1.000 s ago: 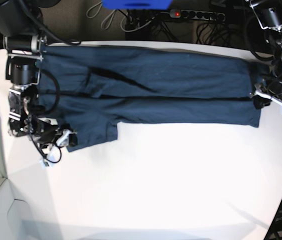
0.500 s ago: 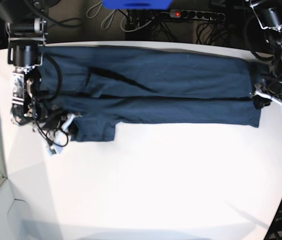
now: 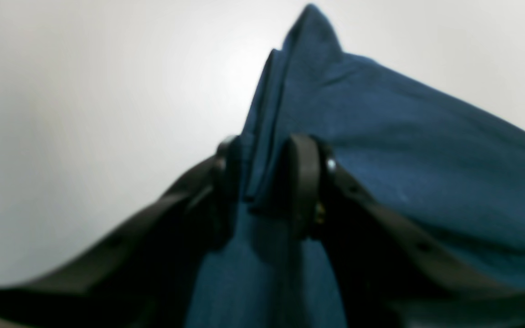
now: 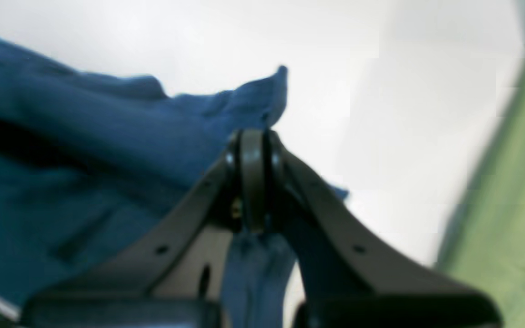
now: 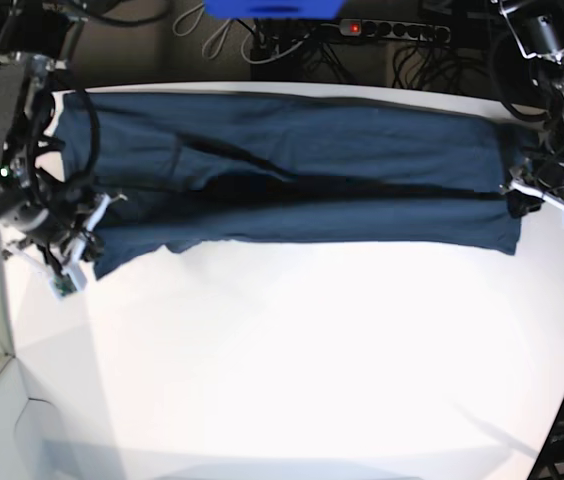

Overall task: Layout the t-shirt on the table in an organized manner, then fold the t-shirt properly
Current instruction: 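Grasp the protruding sleeve with the right gripper and fold it inward, then press the right gripper along the folded shirt end to tidy it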

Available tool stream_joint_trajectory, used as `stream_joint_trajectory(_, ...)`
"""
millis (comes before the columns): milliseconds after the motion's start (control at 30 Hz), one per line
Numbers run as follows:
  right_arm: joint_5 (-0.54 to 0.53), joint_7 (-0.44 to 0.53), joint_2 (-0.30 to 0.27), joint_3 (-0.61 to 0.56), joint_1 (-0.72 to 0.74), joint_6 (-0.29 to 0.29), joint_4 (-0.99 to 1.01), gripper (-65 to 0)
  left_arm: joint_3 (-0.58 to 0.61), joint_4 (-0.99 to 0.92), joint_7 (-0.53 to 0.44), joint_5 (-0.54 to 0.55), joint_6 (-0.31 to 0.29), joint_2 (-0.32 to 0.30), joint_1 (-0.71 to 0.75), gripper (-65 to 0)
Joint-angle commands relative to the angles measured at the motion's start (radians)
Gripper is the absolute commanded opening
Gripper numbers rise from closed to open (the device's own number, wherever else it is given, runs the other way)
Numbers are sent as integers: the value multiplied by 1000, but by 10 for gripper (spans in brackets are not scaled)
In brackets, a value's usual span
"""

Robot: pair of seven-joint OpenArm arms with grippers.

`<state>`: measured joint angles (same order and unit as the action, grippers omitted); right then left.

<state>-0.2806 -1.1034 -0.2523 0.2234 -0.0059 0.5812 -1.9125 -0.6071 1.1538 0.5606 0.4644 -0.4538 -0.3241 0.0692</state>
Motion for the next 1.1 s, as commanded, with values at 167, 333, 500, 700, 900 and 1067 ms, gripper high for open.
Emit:
stream_joint_trajectory(167,-12,18,-12,34,-107,6,-83,-650,-1,2,39,-22,7,-14,4,-477)
stream_joint_trajectory(333,-12,21,8,38,-168,6,-81,-650,-1,2,39,-22,7,-17,4,-476)
stream_joint_trajectory(500,-10,21,20,38,-176,6,-55,-650,-1,2,39,-22,7,-20,8,-475)
stream_joint_trajectory(700,-10,59,20,38,-176,6,20,-650,-1,4,39,-17,7,-22,27,-474)
stream_joint_trajectory(900,-10,76,14,38,-179,6,117,-543,-3,4,82,-17,7,-36,27,-473)
stream_joint_trajectory(1067,-10,76,12,38,-205,6,113,-400,-3,15,117,-17,7,-36,25,-473)
